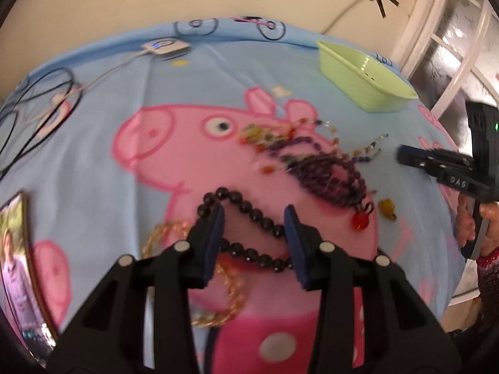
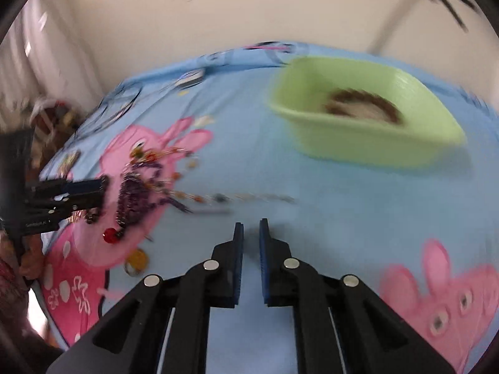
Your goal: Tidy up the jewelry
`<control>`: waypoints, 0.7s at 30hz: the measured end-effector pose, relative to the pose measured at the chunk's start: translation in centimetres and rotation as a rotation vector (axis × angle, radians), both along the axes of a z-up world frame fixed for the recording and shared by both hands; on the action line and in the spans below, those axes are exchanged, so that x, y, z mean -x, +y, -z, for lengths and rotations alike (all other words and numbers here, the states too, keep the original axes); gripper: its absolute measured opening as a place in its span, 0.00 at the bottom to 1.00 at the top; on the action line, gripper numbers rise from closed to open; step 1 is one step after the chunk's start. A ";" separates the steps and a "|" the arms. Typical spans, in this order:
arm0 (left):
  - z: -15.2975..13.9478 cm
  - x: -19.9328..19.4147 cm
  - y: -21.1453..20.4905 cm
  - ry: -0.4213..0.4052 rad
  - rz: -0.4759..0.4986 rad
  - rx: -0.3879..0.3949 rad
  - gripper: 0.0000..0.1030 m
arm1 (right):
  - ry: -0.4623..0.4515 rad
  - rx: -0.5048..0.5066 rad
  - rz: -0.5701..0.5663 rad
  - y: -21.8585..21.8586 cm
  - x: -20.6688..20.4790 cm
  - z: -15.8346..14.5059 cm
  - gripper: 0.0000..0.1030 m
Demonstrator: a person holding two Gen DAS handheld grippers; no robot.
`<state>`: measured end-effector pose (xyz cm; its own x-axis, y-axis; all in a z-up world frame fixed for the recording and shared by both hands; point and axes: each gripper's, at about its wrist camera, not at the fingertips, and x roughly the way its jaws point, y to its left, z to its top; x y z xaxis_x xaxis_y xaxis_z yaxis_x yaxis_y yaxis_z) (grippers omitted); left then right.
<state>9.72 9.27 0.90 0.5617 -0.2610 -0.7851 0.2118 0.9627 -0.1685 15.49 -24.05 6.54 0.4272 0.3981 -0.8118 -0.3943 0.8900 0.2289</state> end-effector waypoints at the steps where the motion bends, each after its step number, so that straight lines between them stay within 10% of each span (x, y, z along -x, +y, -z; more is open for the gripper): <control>1: -0.2 0.5 0.5 -0.002 -0.004 0.007 0.38 | 0.000 -0.010 0.024 -1.0 0.4 0.0 0.00; 17: -3.5 2.2 0.3 -0.075 0.007 0.126 0.56 | -0.010 0.028 -0.117 11.8 -5.6 1.1 0.15; 21: -3.4 2.2 0.1 -0.080 0.007 0.105 0.56 | -0.054 0.112 -0.147 12.6 -5.8 0.9 0.00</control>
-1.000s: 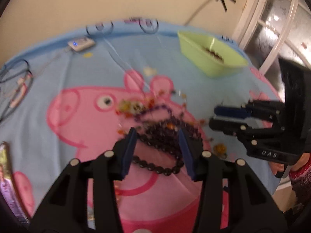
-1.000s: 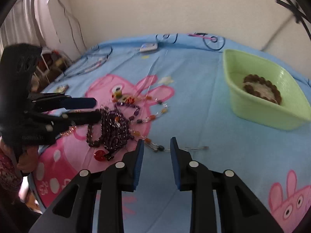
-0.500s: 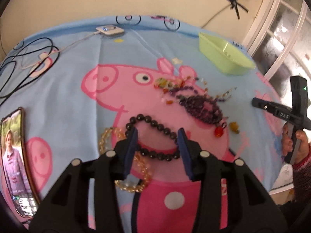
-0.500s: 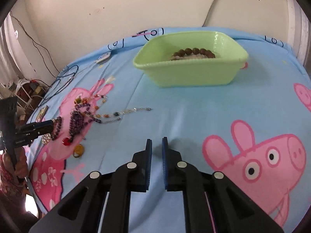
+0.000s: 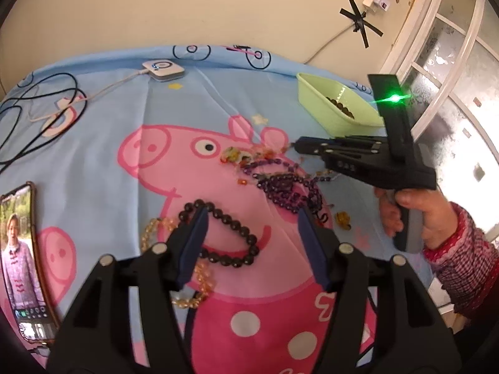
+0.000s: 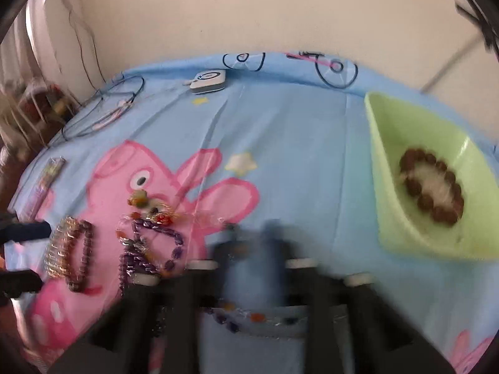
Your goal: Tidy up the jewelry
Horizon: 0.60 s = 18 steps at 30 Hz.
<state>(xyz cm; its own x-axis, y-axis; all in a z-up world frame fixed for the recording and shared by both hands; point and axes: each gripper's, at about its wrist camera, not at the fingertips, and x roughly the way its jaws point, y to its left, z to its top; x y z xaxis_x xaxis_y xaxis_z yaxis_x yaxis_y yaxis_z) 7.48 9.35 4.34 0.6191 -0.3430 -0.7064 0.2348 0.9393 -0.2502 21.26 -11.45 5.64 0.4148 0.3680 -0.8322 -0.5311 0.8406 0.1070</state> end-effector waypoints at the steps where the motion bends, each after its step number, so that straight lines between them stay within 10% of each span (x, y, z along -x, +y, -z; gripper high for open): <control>1: -0.1 -0.1 -0.1 -0.005 0.002 -0.007 0.56 | -0.009 0.000 0.003 -0.4 0.3 -0.3 0.00; 18: -5.9 -4.7 -13.5 -0.203 0.267 -0.058 0.73 | -0.331 -0.271 0.071 -8.4 6.6 -18.1 0.00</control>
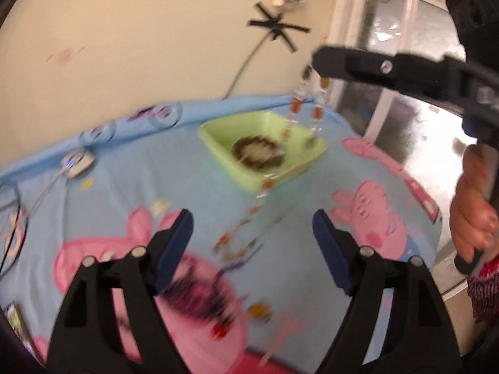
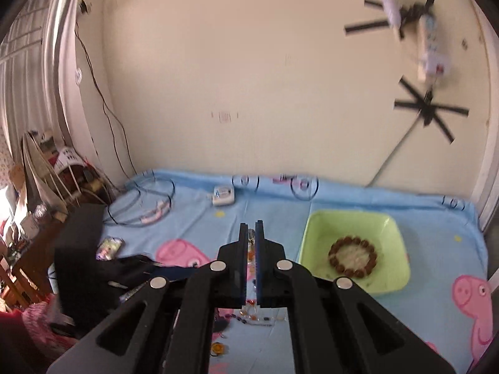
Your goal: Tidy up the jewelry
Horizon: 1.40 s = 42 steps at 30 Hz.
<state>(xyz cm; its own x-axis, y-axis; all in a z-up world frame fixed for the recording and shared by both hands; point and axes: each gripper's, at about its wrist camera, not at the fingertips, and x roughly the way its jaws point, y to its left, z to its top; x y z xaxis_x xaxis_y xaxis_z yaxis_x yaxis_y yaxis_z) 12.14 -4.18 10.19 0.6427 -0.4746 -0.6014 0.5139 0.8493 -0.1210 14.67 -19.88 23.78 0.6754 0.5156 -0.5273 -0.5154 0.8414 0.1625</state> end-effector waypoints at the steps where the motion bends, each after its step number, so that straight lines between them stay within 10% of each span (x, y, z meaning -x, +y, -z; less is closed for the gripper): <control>1: -0.2 -0.1 -0.7 -0.010 0.013 -0.002 0.73 | -0.026 -0.012 0.005 -0.4 0.5 -1.1 0.00; 4: -0.3 -1.2 -2.8 -0.024 0.034 -0.037 0.66 | -0.096 -0.041 0.016 -1.8 1.7 -3.7 0.00; 11: 1.0 -4.0 -4.0 0.082 0.052 -0.023 0.05 | -0.223 -0.082 0.066 -4.9 2.7 -8.6 0.00; 26: -11.9 -7.1 -6.6 -0.054 0.065 0.090 0.04 | -0.210 -0.177 0.179 -9.5 -0.7 -8.3 0.00; 40: -1.4 -13.6 -8.8 0.184 -0.005 -0.030 0.04 | 0.104 -0.214 0.191 -10.4 -7.9 6.7 0.00; 42: 0.2 -14.2 -8.7 0.237 -0.027 -0.063 0.17 | 0.158 -0.191 0.184 -9.9 -8.7 8.4 0.00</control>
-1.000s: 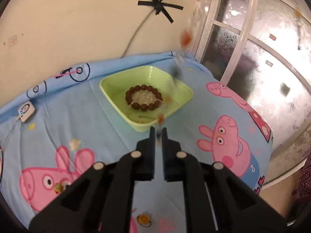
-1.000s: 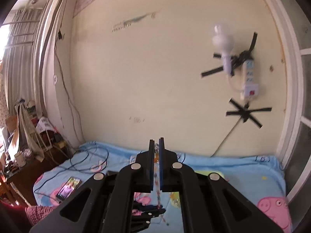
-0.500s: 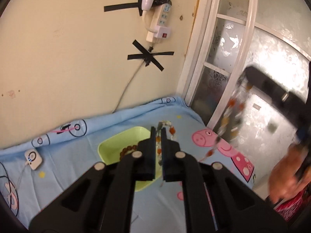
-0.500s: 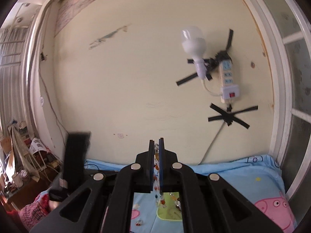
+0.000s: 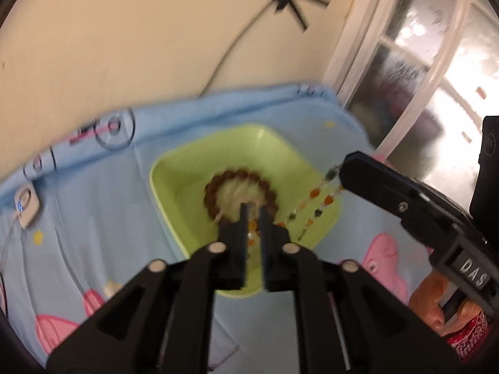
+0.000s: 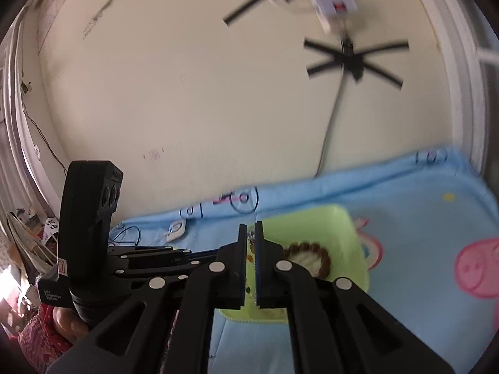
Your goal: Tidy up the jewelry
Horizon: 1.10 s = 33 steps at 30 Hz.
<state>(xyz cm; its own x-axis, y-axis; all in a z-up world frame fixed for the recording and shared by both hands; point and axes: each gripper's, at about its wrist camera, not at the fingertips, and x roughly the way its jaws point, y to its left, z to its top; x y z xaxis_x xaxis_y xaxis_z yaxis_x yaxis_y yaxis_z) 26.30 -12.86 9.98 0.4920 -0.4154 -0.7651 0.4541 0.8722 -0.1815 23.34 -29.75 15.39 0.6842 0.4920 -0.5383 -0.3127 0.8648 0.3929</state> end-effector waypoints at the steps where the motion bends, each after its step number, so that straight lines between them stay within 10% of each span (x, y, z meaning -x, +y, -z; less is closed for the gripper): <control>1: 0.3 -0.1 0.1 0.010 -0.009 -0.010 0.29 | 0.022 0.009 -0.003 0.2 -0.4 0.5 0.00; 13: -6.5 8.6 12.3 -0.203 -0.120 0.087 0.31 | -0.103 -0.123 -0.071 0.7 7.0 -1.7 0.14; 21: 0.0 15.7 23.5 -0.150 -0.399 -0.051 0.39 | 0.115 -0.107 -0.220 6.5 11.0 6.3 0.14; 33: 4.5 20.2 26.2 -0.083 -0.399 -0.021 0.39 | 0.218 0.167 -0.342 16.1 8.0 8.5 0.01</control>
